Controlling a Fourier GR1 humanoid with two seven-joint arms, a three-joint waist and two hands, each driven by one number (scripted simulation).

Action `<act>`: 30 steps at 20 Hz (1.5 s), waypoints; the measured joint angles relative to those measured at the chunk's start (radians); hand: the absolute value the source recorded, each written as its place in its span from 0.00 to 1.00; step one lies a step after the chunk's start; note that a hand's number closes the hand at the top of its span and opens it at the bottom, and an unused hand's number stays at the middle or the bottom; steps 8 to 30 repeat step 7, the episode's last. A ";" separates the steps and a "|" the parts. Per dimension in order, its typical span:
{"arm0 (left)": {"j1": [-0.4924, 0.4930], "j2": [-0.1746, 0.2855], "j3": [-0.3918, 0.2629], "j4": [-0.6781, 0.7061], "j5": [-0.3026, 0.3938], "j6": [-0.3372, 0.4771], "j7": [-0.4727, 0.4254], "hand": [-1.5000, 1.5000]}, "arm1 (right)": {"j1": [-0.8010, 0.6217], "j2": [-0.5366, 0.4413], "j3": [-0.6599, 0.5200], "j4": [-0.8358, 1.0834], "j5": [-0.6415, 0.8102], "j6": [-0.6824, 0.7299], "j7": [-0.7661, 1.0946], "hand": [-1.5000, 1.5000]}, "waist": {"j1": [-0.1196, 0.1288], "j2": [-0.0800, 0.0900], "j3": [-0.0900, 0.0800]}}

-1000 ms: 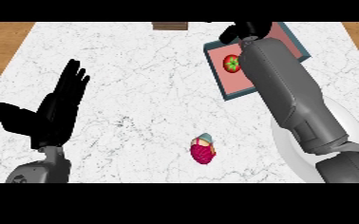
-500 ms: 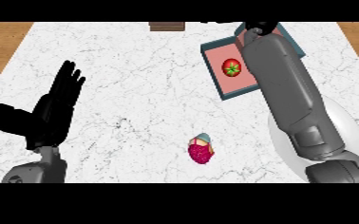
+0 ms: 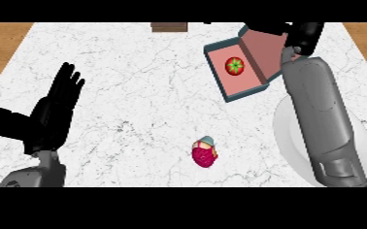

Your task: Pick the tomato from the plate and place it in the cardboard box

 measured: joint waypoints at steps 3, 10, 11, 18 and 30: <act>0.020 -0.007 -0.006 -0.013 -0.003 -0.001 -0.006 0.50 | 0.092 -0.028 -0.022 -0.095 -0.049 0.030 -0.037 0.00 | -0.001 -0.001 0.000; 0.015 -0.008 0.000 0.030 -0.004 -0.015 -0.040 0.50 | 0.194 -0.040 -0.035 -0.182 -0.091 0.047 -0.078 0.00 | 0.000 0.000 0.000; 0.015 -0.008 0.000 0.030 -0.004 -0.015 -0.040 0.50 | 0.194 -0.040 -0.035 -0.182 -0.091 0.047 -0.078 0.00 | 0.000 0.000 0.000; 0.015 -0.008 0.000 0.030 -0.004 -0.015 -0.040 0.50 | 0.194 -0.040 -0.035 -0.182 -0.091 0.047 -0.078 0.00 | 0.000 0.000 0.000; 0.015 -0.008 0.000 0.030 -0.004 -0.015 -0.040 0.50 | 0.194 -0.040 -0.035 -0.182 -0.091 0.047 -0.078 0.00 | 0.000 0.000 0.000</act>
